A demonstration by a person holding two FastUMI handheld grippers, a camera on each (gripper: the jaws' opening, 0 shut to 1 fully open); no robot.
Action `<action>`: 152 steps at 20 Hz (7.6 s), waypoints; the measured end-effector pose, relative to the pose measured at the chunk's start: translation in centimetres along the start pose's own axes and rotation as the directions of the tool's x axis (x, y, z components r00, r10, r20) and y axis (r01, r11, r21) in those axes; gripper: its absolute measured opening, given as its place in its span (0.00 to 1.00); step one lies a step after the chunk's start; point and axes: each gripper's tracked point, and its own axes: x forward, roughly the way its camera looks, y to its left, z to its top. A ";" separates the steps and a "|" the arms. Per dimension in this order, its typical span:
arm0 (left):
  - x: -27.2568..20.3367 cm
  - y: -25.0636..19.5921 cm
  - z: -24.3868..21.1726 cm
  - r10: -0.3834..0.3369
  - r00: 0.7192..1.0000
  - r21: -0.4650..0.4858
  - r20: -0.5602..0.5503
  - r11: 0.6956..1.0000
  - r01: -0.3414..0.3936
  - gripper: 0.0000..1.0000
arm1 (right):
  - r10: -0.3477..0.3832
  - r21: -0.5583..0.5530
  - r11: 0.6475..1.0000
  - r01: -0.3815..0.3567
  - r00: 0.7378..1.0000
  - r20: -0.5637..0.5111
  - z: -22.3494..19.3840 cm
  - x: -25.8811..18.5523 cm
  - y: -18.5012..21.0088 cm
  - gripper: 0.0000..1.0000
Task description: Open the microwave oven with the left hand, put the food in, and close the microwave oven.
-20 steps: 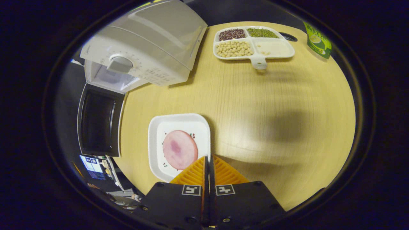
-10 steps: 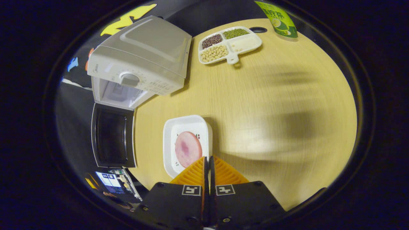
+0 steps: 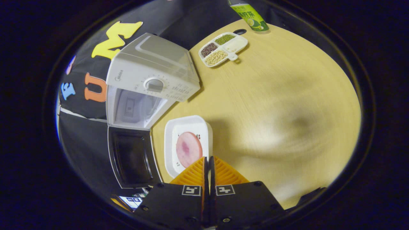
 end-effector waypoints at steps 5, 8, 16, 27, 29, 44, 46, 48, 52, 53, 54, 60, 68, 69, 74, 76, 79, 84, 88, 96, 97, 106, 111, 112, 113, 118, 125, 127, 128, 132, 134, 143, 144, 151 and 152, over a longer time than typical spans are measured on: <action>-0.7 3.5 0.3 0.019 1.000 0.054 -0.010 0.998 -0.019 0.94 | 0.067 -0.009 0.998 -0.067 0.992 0.109 -1.9 3.3 6.3 0.04; -1.1 4.2 -0.1 0.006 1.000 0.045 -0.021 0.999 -0.005 0.94 | 0.104 0.005 0.994 -0.107 0.979 0.174 -2.2 5.6 9.8 0.04; -1.9 5.6 -0.4 0.023 0.999 0.076 -0.031 0.997 -0.021 0.94 | 0.096 0.126 0.978 -0.166 0.894 0.438 0.7 12.2 17.7 0.04; -1.6 7.4 -1.8 0.002 0.999 0.047 -0.042 0.999 0.000 0.94 | 0.014 0.320 0.881 -0.348 0.695 0.718 8.1 20.2 23.4 0.04; -1.7 7.7 -2.1 0.005 0.999 0.027 -0.043 1.000 -0.004 0.94 | -0.026 0.316 0.881 -0.352 0.630 0.776 10.0 20.4 23.2 0.05; -1.8 9.5 -4.1 0.058 0.997 0.004 -0.053 0.998 -0.058 0.94 | 0.052 0.239 0.880 -0.411 0.583 0.811 12.6 22.8 24.1 0.16; -1.8 9.6 -4.5 0.065 0.997 -0.003 -0.045 0.998 -0.066 0.94 | 0.116 0.156 0.907 -0.392 0.587 0.801 12.4 22.6 24.9 0.34; -1.9 9.8 -5.1 0.072 0.996 -0.019 -0.054 0.997 -0.073 0.94 | 0.157 0.048 0.940 -0.338 0.553 0.819 12.4 20.9 25.5 0.58; -2.7 11.6 -5.3 0.117 0.992 -0.055 -0.050 0.991 -0.120 0.94 | 0.179 -0.092 0.978 -0.188 0.523 0.833 12.3 19.5 25.5 0.99; -2.9 12.2 -5.3 0.136 0.990 -0.062 -0.047 0.988 -0.139 0.94 | 0.184 -0.120 0.981 -0.154 0.525 0.831 12.4 19.2 25.3 1.00; -2.9 13.0 -5.7 0.158 0.986 -0.063 -0.046 0.985 -0.160 0.94 | 0.195 -0.155 0.981 -0.118 0.526 0.828 12.5 18.9 25.3 0.99; -3.2 15.0 -7.9 0.164 0.981 -0.113 -0.101 0.978 -0.176 0.80 | 0.311 -0.454 0.881 0.133 0.560 0.768 11.3 16.3 26.0 0.90; -2.8 16.0 -7.5 0.188 0.979 0.049 -0.079 0.982 -0.184 0.87 | 0.416 -0.680 0.640 0.358 0.582 0.699 5.1 8.3 26.1 1.00; -2.8 16.0 -7.0 0.189 0.979 0.057 -0.072 0.981 -0.185 0.86 | 0.422 -0.690 0.616 0.379 0.581 0.696 3.8 7.1 26.1 1.00; -2.7 16.0 -5.8 0.189 0.981 0.065 -0.049 0.981 -0.185 0.74 | 0.472 -0.741 0.504 0.445 0.576 0.667 -2.8 -1.1 25.9 1.00; -2.4 16.7 -6.1 0.203 0.978 0.079 -0.051 0.977 -0.199 0.80 | 0.482 -0.742 0.476 0.472 0.566 0.669 -5.7 -5.1 24.9 1.00; -2.2 17.7 -6.7 0.228 0.971 0.116 -0.066 0.969 -0.220 0.45 | 0.494 -0.700 0.501 0.509 0.495 0.714 -9.1 -12.4 22.8 0.96; -0.9 17.7 -10.6 0.224 0.955 0.066 -0.193 0.974 -0.215 0.04 | 0.457 -0.631 0.594 0.499 0.436 0.775 -11.7 -20.2 17.8 1.00; 1.2 18.2 -13.4 0.217 0.952 0.049 -0.216 0.976 -0.212 0.00 | 0.478 -0.630 0.616 0.473 0.411 0.776 -12.9 -24.4 16.2 1.00; 6.0 16.3 -19.0 0.062 0.969 -0.019 -0.239 0.997 -0.069 0.00 | 0.463 -0.585 0.659 0.472 0.358 0.811 -13.5 -29.4 12.4 0.96; 6.2 16.1 -19.2 0.070 0.970 -0.006 -0.235 0.997 -0.073 0.00 | 0.464 -0.581 0.662 0.474 0.350 0.814 -13.6 -30.1 12.2 1.00; 7.1 8.1 -17.4 -0.112 0.978 -0.049 -0.177 0.993 0.105 0.00 | 0.482 -0.568 0.673 0.473 0.302 0.822 -14.1 -32.2 10.4 1.00; 8.6 1.1 -16.6 -0.372 0.919 -0.127 -0.128 0.926 0.357 0.00 | 0.502 -0.575 0.688 0.443 0.282 0.817 -14.3 -33.2 9.9 1.00; 9.0 0.0 -16.8 -0.410 0.902 -0.130 -0.131 0.910 0.395 0.00 | 0.502 -0.576 0.690 0.439 0.282 0.817 -14.3 -33.4 9.7 0.96; 9.6 -1.1 -16.9 -0.444 0.886 -0.131 -0.133 0.894 0.428 0.00 | 0.500 -0.572 0.693 0.439 0.279 0.820 -14.0 -33.6 9.4 0.96; 13.2 -6.2 -17.5 -0.522 0.837 -0.117 -0.166 0.853 0.509 0.00 | 0.473 -0.540 0.707 0.456 0.262 0.841 -13.1 -33.9 8.4 1.00; 17.2 -12.7 -17.2 -0.551 0.817 -0.134 -0.172 0.834 0.535 0.00 | 0.448 -0.529 0.724 0.443 0.282 0.848 -11.7 -33.1 7.0 1.00; 18.6 -14.1 -17.4 -0.540 0.822 -0.135 -0.184 0.842 0.523 0.00 | 0.438 -0.524 0.733 0.434 0.288 0.852 -11.2 -32.6 6.3 1.00; 19.5 -14.4 -17.5 -0.524 0.830 -0.126 -0.190 0.852 0.509 0.00 | 0.431 -0.519 0.737 0.433 0.291 0.854 -10.9 -32.5 6.1 1.00; 22.1 -16.2 -17.9 -0.485 0.848 -0.096 -0.215 0.874 0.476 0.00 | 0.401 -0.500 0.730 0.466 0.301 0.865 -10.3 -32.5 5.7 0.99; 23.4 -17.1 -18.2 -0.476 0.852 -0.098 -0.218 0.879 0.466 0.00 | 0.412 -0.508 0.722 0.470 0.298 0.861 -10.3 -32.6 5.9 0.98; 28.8 -19.7 -20.9 -0.406 0.881 -0.099 -0.243 0.914 0.394 0.00 | 0.411 -0.466 0.759 0.455 0.220 0.885 -7.2 -33.5 3.7 0.91; 29.3 -20.1 -21.1 -0.401 0.882 -0.095 -0.246 0.916 0.390 0.00 | 0.411 -0.464 0.761 0.452 0.217 0.886 -6.8 -33.5 3.5 1.00; 32.1 -21.3 -20.4 -0.340 0.914 -0.059 -0.221 0.940 0.335 0.00 | 0.417 -0.470 0.747 0.471 0.220 0.882 -5.8 -32.3 2.5 1.00; 32.8 -21.0 -20.5 -0.322 0.923 -0.047 -0.211 0.947 0.319 0.00 | 0.414 -0.472 0.745 0.472 0.229 0.881 -5.7 -31.9 2.4 1.00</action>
